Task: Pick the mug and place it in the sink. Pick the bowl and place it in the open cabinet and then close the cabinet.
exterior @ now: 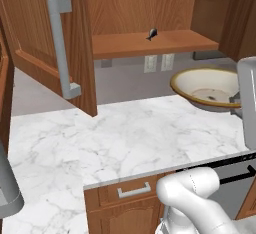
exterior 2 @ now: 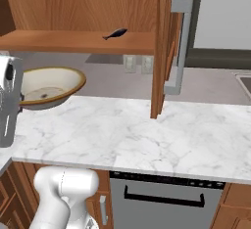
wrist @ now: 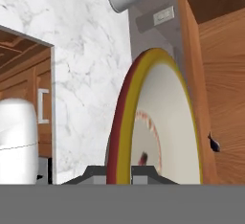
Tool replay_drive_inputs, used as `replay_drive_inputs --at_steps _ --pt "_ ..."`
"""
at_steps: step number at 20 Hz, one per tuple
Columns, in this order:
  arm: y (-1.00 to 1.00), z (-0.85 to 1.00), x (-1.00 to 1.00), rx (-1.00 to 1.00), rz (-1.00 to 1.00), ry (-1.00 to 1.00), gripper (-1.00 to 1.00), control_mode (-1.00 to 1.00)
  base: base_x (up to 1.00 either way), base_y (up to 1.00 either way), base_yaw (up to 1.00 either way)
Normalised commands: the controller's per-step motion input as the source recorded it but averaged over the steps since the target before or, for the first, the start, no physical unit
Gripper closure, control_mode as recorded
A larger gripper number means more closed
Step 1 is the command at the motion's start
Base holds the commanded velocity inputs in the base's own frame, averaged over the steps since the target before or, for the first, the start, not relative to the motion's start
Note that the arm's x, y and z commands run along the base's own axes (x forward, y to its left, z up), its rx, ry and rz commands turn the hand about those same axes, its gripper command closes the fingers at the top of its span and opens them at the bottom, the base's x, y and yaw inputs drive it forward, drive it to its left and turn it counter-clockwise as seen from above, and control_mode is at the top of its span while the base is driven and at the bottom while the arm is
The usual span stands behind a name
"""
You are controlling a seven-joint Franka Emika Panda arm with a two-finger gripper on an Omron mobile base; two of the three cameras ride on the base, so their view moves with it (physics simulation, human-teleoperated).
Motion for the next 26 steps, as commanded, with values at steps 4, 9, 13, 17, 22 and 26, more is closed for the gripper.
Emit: replay_drive_inputs --at_steps 4,9,13,17,22,26 --pt "0.0 0.25 -0.25 0.0 0.0 -0.12 1.0 -1.0 0.0 0.0 0.0" --pt "0.0 0.31 -0.08 0.0 0.0 -0.06 1.0 -1.0 0.0 0.0 0.0" --pt "0.0 0.32 0.0 0.0 0.0 0.0 1.0 -1.0 0.0 0.0 0.0" --pt "0.0 0.28 0.05 0.0 0.0 0.0 1.0 -1.0 0.0 0.0 0.0" --pt "0.0 0.09 0.18 0.0 0.0 0.0 1.0 -1.0 0.0 0.0 0.0" --pt "0.01 0.0 0.16 0.01 0.0 0.0 1.0 -1.0 0.0 0.0 0.0"
